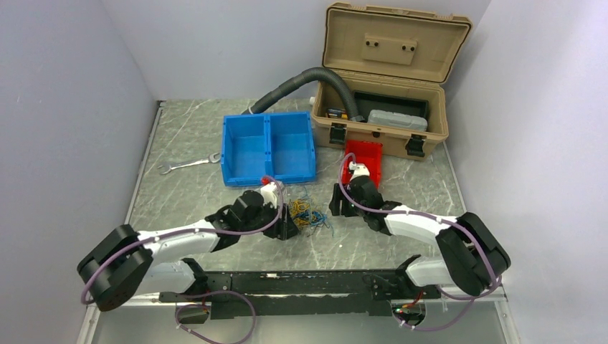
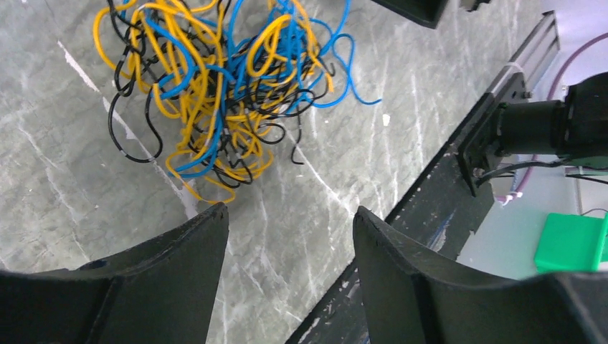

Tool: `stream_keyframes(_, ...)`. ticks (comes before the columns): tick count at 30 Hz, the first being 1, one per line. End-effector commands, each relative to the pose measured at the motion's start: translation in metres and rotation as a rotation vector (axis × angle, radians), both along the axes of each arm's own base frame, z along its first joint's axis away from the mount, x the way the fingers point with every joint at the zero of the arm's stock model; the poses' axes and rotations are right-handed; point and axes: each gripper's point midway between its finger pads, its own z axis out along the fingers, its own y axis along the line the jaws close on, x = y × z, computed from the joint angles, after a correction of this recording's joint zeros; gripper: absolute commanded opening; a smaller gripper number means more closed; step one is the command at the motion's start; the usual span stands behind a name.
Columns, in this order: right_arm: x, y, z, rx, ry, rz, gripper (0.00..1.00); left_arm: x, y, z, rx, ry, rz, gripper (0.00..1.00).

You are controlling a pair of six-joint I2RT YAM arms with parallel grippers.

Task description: Untangle the cables

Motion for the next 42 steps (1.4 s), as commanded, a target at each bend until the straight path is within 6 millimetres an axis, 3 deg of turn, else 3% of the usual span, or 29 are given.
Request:
stream_keyframes(1, 0.003, 0.023, 0.012, 0.045, -0.014, 0.084, 0.66, 0.011, -0.014, 0.005, -0.036, -0.004, 0.014, 0.67)
stream_keyframes(14, -0.02, 0.062, 0.018, 0.079, -0.028, 0.264, 0.66, 0.063, -0.024, 0.005, -0.007, -0.023, 0.048, 0.65)
stream_keyframes(19, -0.02, 0.06, 0.031, 0.094, -0.084, 0.259, 0.67, 0.074, -0.015, 0.014, -0.024, -0.026, 0.061, 0.64)
stream_keyframes(25, -0.015, 0.041, 0.051, 0.1, -0.187, 0.178, 0.67, 0.065, 0.003, 0.023, 0.006, -0.059, 0.087, 0.65)
stream_keyframes(29, -0.015, 0.038, 0.062, 0.122, -0.231, 0.165, 0.67, 0.044, 0.01, 0.018, -0.061, -0.028, 0.096, 0.66)
stream_keyframes(36, -0.023, 0.056, 0.074, 0.198, -0.268, 0.268, 0.67, 0.022, 0.013, 0.006, -0.104, -0.001, 0.132, 0.67)
stream_keyframes(42, -0.025, 0.073, 0.064, 0.206, -0.213, 0.343, 0.68, 0.018, 0.01, 0.003, -0.134, 0.026, 0.142, 0.67)
